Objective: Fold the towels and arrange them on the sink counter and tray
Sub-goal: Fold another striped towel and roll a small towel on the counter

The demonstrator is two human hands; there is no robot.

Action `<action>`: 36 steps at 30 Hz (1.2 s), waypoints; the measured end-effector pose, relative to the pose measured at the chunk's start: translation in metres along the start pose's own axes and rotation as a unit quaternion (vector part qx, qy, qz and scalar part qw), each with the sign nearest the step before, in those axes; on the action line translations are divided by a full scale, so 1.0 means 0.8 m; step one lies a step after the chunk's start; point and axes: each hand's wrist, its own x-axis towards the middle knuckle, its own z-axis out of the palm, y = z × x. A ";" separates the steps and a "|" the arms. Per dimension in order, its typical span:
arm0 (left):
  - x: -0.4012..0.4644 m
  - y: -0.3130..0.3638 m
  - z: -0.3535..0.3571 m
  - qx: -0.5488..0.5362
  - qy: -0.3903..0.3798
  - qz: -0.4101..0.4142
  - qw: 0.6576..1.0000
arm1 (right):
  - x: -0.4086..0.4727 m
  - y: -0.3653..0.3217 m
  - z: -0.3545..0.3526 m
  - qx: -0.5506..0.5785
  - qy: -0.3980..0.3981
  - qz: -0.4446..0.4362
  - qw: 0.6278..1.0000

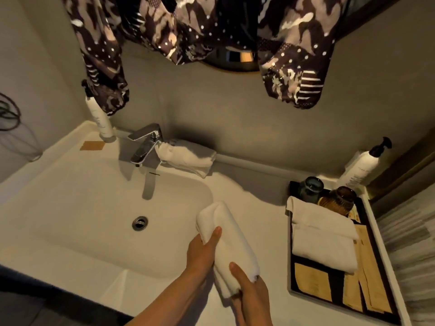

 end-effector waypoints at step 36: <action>0.266 0.117 0.105 -0.029 -0.196 -0.156 0.968 | 0.259 -0.301 0.125 -0.312 0.190 -0.284 0.887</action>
